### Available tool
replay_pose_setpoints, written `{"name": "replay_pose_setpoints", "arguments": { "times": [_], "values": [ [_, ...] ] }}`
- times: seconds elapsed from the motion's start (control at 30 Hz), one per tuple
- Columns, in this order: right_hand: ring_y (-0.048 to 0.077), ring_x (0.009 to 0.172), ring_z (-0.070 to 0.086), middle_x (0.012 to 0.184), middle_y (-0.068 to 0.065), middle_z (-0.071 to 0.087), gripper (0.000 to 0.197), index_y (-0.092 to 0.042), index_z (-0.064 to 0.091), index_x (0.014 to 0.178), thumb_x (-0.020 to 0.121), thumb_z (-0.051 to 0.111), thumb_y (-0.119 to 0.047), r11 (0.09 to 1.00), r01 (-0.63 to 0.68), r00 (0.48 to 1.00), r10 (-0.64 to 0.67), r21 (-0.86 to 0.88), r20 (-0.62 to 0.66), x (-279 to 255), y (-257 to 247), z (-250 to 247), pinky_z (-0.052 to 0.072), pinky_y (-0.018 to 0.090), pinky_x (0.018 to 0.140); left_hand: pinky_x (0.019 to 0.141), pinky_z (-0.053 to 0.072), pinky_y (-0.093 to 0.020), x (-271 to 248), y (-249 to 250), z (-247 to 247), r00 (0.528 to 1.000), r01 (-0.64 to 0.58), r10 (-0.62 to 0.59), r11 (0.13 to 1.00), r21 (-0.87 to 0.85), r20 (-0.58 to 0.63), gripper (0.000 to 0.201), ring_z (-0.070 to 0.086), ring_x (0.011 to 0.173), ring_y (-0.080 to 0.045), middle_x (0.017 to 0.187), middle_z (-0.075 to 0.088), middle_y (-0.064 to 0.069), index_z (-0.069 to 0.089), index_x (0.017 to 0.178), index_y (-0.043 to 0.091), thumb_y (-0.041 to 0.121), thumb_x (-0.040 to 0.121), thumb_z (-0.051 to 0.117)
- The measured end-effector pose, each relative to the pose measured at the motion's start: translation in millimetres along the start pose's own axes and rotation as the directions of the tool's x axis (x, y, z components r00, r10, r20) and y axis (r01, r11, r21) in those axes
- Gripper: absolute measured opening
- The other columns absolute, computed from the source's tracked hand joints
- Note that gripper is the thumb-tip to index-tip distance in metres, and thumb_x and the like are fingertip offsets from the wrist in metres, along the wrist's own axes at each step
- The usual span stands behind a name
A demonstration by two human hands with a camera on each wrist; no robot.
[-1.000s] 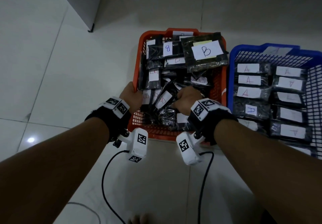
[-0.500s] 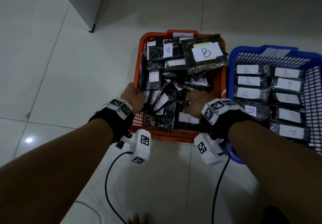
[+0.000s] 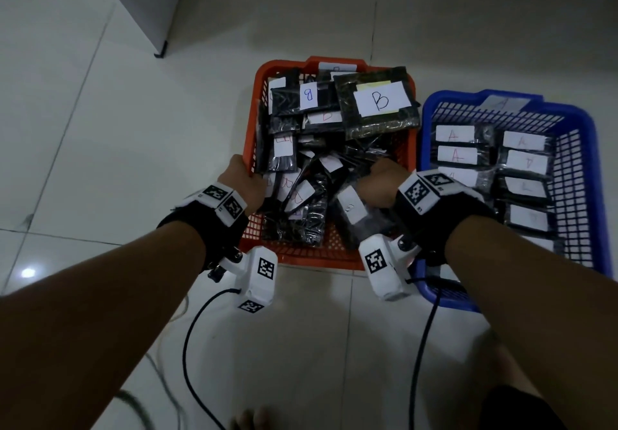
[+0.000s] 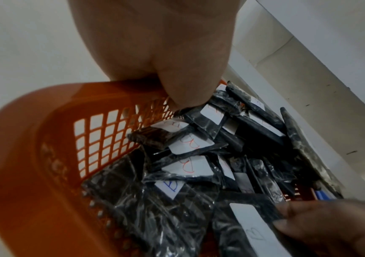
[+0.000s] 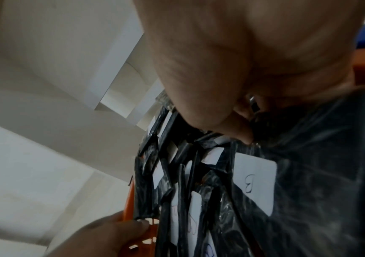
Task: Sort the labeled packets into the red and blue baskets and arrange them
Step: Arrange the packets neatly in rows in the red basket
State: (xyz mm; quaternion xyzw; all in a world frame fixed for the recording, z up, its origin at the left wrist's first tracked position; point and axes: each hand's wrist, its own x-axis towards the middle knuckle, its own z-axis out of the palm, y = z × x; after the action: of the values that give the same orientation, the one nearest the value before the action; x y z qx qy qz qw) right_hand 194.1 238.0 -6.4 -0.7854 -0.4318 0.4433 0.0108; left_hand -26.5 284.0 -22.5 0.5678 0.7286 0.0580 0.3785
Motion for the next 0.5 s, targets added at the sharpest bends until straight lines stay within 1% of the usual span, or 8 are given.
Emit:
{"name": "replay_pose_setpoints", "arguments": {
  "times": [0.1,0.2,0.27,0.3,0.33,0.37,0.43,0.5],
  "values": [
    [0.035,0.121,0.053,0.130,0.020,0.057,0.036,0.002,0.056,0.127,0.096,0.050,-0.016,0.997,-0.054,0.999,0.054,0.052,0.007,-5,-1,-6,0.042,0.033,0.088,0.073,0.040,-0.032,-6,7,-1,1.000,-0.022,0.023,0.999,0.044,-0.021,0.032,0.050,0.082,-0.024,0.096,0.053,-0.009,0.045,0.118,0.005,0.024,0.093,0.052],
    [0.034,0.122,0.053,0.130,0.020,0.057,0.037,0.002,0.056,0.127,0.095,0.054,-0.016,0.994,-0.091,0.996,0.090,0.061,0.017,-11,2,-3,0.042,0.031,0.084,0.077,0.042,-0.035,-12,12,-4,0.998,-0.045,0.048,0.996,0.078,-0.038,0.025,0.052,0.085,-0.027,0.101,0.056,-0.016,0.044,0.111,0.004,0.021,0.094,0.052],
    [0.035,0.122,0.053,0.130,0.018,0.057,0.038,-0.001,0.057,0.127,0.093,0.056,-0.018,0.995,-0.097,0.995,0.096,0.028,0.014,-14,7,5,0.044,0.034,0.095,0.083,0.044,-0.039,-13,14,-5,0.998,-0.039,0.043,0.995,0.090,-0.041,0.021,0.055,0.090,-0.030,0.104,0.058,-0.017,0.045,0.107,0.006,0.020,0.094,0.052],
    [0.035,0.122,0.053,0.130,0.018,0.057,0.038,-0.002,0.058,0.126,0.092,0.056,-0.020,0.996,-0.086,0.996,0.086,-0.015,0.005,-15,9,9,0.043,0.039,0.101,0.086,0.045,-0.040,-13,14,-5,0.998,-0.037,0.040,0.995,0.093,-0.039,0.019,0.056,0.091,-0.030,0.103,0.058,-0.017,0.045,0.105,0.007,0.020,0.094,0.052],
    [0.035,0.122,0.052,0.129,0.018,0.057,0.038,-0.003,0.058,0.125,0.091,0.056,-0.021,0.995,-0.067,0.998,0.067,-0.075,-0.011,-16,11,13,0.042,0.042,0.103,0.087,0.046,-0.041,-12,13,-6,0.999,-0.034,0.037,0.995,0.097,-0.028,0.019,0.055,0.089,-0.029,0.100,0.057,-0.016,0.045,0.105,0.007,0.021,0.094,0.052],
    [0.035,0.121,0.053,0.128,0.018,0.058,0.037,-0.004,0.059,0.124,0.091,0.056,-0.021,0.990,-0.046,0.999,0.043,-0.136,-0.030,-19,10,16,0.042,0.041,0.101,0.085,0.046,-0.039,-11,12,-6,0.999,-0.038,0.040,0.994,0.100,-0.015,0.021,0.053,0.085,-0.027,0.097,0.056,-0.014,0.045,0.107,0.006,0.021,0.094,0.051],
    [0.033,0.116,0.055,0.124,0.015,0.060,0.037,-0.007,0.060,0.121,0.089,0.061,-0.025,0.974,-0.011,0.998,-0.002,-0.227,-0.055,-24,7,18,0.040,0.035,0.086,0.078,0.043,-0.036,-9,10,-6,0.999,-0.046,0.046,0.994,0.099,0.006,0.023,0.049,0.079,-0.024,0.092,0.052,-0.011,0.045,0.108,0.005,0.023,0.094,0.050],
    [0.032,0.113,0.057,0.121,0.012,0.060,0.044,-0.009,0.060,0.119,0.083,0.072,-0.033,0.958,0.015,0.998,-0.032,-0.286,-0.054,-27,5,20,0.036,0.033,0.078,0.081,0.045,-0.037,-9,9,-6,0.999,-0.044,0.043,0.994,0.099,0.010,0.024,0.048,0.079,-0.024,0.087,0.049,-0.006,0.043,0.106,0.007,0.025,0.093,0.050]
  ]
}}
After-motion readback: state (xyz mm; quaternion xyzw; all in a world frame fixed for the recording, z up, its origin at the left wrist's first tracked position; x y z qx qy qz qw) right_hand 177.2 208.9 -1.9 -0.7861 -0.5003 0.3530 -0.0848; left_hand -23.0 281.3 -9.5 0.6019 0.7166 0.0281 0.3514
